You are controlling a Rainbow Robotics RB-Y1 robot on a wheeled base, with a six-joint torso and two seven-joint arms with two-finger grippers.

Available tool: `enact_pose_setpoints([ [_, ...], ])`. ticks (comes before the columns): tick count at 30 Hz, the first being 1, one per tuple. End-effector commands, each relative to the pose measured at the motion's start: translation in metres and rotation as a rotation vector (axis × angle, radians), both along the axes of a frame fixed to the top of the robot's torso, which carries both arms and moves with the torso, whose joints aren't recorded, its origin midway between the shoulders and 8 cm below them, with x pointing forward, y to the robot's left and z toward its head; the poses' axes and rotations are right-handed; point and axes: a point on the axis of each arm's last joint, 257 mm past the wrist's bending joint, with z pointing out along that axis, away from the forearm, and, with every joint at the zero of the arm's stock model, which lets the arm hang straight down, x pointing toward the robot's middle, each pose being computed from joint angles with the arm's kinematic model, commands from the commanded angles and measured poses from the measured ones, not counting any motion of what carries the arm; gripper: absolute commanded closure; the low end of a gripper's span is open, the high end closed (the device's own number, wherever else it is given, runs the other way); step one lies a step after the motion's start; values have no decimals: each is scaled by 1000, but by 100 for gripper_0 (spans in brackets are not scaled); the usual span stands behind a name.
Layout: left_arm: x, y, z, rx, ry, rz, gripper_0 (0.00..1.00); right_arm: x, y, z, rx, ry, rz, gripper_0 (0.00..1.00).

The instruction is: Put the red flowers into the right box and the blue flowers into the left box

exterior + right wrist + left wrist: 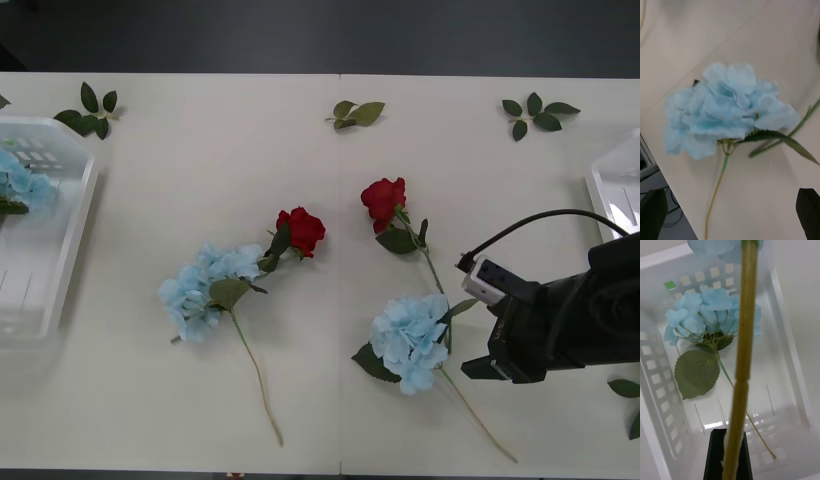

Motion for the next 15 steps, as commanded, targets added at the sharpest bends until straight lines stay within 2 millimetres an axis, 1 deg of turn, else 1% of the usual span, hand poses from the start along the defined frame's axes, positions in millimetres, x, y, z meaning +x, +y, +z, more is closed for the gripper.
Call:
enact_pose_setpoints([
  [1, -8, 25, 6, 88, 58, 124, 100, 10, -20, 2, -67, -42, -60, 0],
  [3, -10, 30, 2, 111, 79, 144, 100, 9, -30, -5, -97, -49, -77, 0],
  [5, -13, 33, -7, 128, 109, 166, 100, 8, -38, -12, -119, -56, -99, 0],
  [8, -19, 39, -19, 170, 153, 182, 100, 9, -46, -21, -162, -105, -118, 0],
  [15, -28, 49, -41, 211, 219, 280, 100, -1, -44, -34, -179, -122, -120, 0],
])
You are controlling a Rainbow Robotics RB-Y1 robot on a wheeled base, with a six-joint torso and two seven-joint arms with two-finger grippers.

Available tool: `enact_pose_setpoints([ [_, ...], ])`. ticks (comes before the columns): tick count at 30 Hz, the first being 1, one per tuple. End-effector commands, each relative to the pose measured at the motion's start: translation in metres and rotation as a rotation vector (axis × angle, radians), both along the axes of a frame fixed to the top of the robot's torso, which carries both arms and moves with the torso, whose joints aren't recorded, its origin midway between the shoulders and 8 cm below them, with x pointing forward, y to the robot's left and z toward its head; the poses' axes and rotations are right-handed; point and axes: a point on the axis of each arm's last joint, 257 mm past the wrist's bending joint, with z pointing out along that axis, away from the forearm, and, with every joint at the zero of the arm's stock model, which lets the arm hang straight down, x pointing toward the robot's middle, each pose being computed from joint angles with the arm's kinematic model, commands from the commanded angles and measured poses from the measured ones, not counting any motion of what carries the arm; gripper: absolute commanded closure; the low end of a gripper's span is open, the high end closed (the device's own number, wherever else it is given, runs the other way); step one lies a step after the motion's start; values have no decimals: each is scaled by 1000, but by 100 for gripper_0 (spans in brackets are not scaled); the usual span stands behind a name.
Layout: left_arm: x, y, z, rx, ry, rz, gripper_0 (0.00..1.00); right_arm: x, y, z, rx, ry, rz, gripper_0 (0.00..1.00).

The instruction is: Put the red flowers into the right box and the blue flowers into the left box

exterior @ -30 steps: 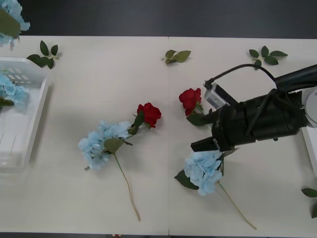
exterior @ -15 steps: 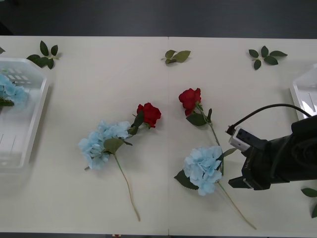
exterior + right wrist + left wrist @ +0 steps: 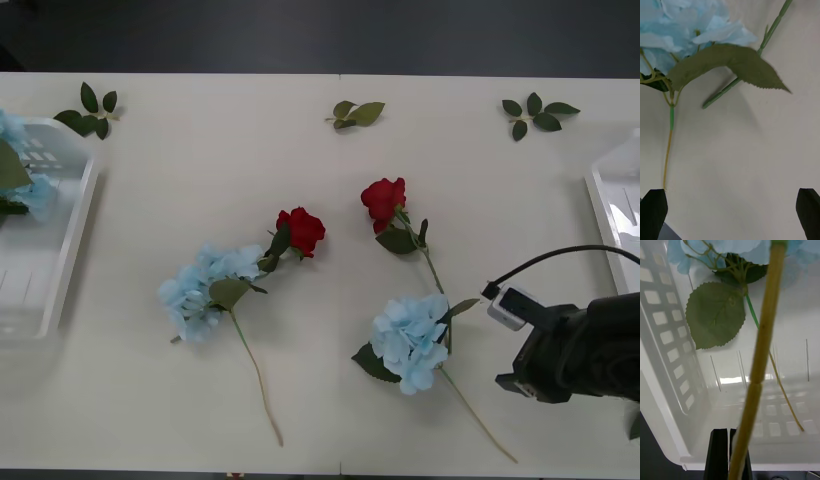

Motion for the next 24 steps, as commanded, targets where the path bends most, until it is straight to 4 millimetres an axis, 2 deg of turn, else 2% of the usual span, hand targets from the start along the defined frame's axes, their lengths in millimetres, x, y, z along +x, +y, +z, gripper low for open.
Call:
enact_pose_setpoints([
  [1, -2, 21, 13, 60, -11, 116, 100, -1, 21, 3, 32, -33, 21, 0],
  [8, -1, 30, 7, 100, -16, 165, 100, -6, 34, -10, 22, -34, 28, 0],
  [9, 0, 30, 5, 103, -17, 165, 96, -6, 36, -13, 16, -35, 30, 0],
  [12, 3, 29, 2, 105, -25, 163, 26, -4, 43, -19, 8, -39, 39, 0],
  [13, 4, 28, 2, 104, -27, 159, 19, -5, 44, -21, 4, -39, 42, 0],
  [14, 5, 26, 1, 100, -30, 157, 6, -5, 46, -25, -2, -40, 44, 0],
  [15, 7, 24, 1, 94, -36, 153, 0, -3, 49, -28, -5, -47, 45, 0],
  [24, 31, -24, 20, 1, -89, -36, 0, 7, 64, -53, -2, -54, 22, 0],
])
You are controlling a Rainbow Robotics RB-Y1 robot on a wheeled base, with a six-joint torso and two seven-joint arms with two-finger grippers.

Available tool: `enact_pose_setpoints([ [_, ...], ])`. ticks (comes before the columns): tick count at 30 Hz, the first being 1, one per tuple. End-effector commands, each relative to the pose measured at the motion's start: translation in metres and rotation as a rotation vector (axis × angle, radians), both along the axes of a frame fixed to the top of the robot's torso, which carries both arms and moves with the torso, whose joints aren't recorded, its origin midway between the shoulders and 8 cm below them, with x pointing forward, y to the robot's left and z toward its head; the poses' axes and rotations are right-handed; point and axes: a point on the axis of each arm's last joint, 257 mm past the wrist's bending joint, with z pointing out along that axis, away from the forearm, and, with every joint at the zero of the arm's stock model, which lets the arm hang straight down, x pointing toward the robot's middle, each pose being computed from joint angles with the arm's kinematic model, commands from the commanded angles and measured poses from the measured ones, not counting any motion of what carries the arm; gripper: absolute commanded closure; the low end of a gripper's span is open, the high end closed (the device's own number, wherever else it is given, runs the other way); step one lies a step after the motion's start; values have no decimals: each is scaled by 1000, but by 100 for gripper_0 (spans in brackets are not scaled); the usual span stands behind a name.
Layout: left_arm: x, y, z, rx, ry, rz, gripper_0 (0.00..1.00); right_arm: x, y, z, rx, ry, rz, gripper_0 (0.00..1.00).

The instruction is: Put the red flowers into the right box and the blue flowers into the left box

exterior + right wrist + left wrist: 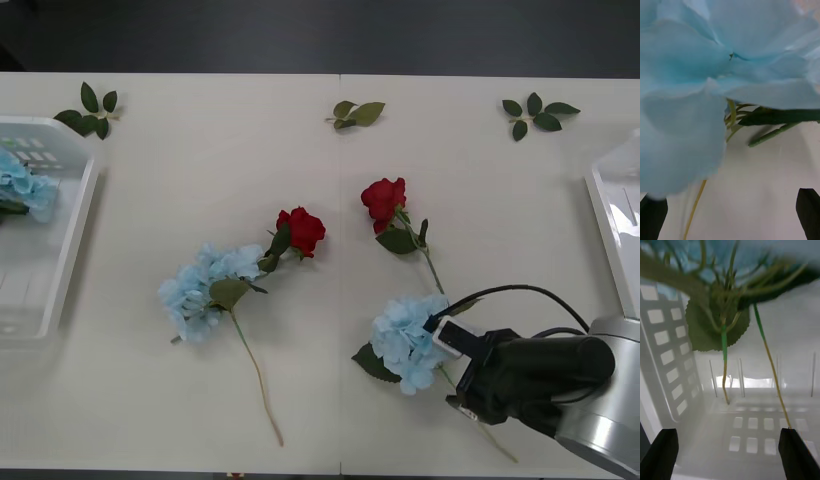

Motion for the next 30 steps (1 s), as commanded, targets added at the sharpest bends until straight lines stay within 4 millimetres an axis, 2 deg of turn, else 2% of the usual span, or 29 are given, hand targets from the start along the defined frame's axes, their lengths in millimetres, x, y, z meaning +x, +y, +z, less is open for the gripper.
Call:
enact_pose_setpoints([
  [1, 21, -24, 36, -19, -74, -154, 0, 11, 9, -3, 33, -13, -49, 0],
  [3, 27, -38, 38, -49, -87, -193, 0, 11, 11, -7, 35, -7, -53, 0],
  [4, 30, -52, 40, -82, -92, -228, 0, 13, 13, -9, 33, -10, -52, 0],
  [6, 32, -69, 40, -127, -90, -251, 0, 14, 14, -11, 27, -11, -50, 0],
  [11, 20, -125, 42, -286, -40, -346, 0, 16, 17, -17, 10, -15, -29, 0],
  [18, 2, -171, 55, -324, 9, -488, 0, 18, 25, -22, 24, -9, -35, 4],
  [21, -3, -186, 63, -343, 8, -542, 0, 19, 28, -23, 28, -8, -37, 20],
  [23, -7, -193, 65, -354, 12, -570, 0, 18, 28, -24, 29, -7, -36, 22],
  [24, -12, -202, 66, -375, 21, -597, 0, 19, 28, -23, 29, -8, -35, 40],
  [26, -19, -216, 66, -408, 39, -632, 0, 19, 28, -23, 29, -8, -35, 50],
  [30, -35, -243, 61, -507, 95, -613, 0, 18, 28, -25, 26, -6, -35, 57],
])
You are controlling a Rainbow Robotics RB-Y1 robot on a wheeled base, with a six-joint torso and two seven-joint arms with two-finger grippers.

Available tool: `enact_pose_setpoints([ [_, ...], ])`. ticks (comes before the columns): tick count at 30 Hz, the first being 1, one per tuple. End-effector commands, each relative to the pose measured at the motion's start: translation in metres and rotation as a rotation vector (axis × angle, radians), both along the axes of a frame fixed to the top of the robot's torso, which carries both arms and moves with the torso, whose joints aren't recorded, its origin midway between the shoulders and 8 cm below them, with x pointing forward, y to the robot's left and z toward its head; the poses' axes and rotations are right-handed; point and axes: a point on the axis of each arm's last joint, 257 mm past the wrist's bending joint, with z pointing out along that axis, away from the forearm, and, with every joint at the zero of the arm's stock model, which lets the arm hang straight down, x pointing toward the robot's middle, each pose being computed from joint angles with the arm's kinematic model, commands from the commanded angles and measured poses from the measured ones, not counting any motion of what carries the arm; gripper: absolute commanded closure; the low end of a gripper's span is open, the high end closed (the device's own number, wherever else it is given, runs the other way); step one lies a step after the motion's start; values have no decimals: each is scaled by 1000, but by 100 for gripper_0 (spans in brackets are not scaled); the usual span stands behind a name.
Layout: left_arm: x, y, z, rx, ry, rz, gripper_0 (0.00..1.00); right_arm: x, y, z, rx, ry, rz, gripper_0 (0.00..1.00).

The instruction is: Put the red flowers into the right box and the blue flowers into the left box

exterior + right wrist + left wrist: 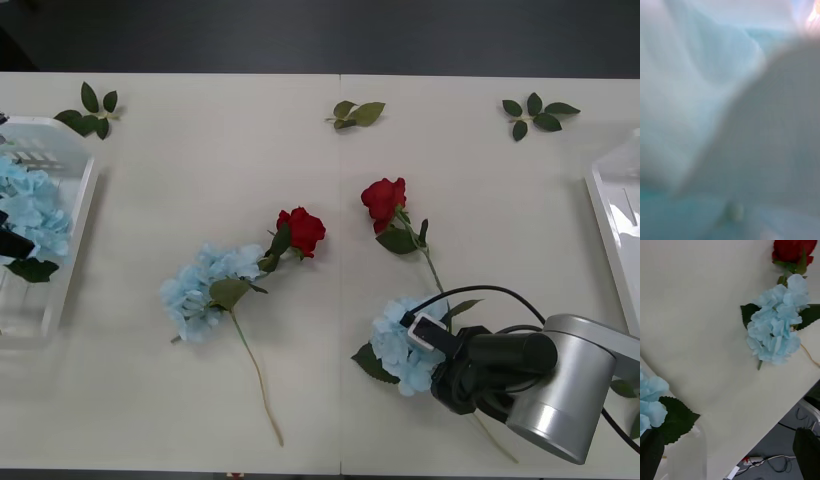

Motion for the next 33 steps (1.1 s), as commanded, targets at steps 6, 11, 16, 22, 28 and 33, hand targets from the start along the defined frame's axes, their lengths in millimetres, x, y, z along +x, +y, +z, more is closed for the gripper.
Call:
enact_pose_setpoints([
  [6, -21, -58, 3, -58, 93, 48, 0, -2, 4, 1, 18, 2, -16, 81],
  [11, -32, -92, -4, -50, 104, 136, 0, -1, 1, -2, 15, 2, -16, 93],
  [16, -45, -123, -12, -43, 83, 231, 0, -2, -1, -4, 9, 3, -16, 100],
  [22, -62, -152, -29, -53, 126, 371, 0, 1, 3, 1, 58, 4, -18, 100],
  [28, -80, -177, -48, -62, 156, 509, 0, 9, 16, 25, 240, 40, -68, 100],
  [33, -88, -192, -65, -50, 168, 592, 0, 17, 36, 59, 420, 66, -103, 100],
])
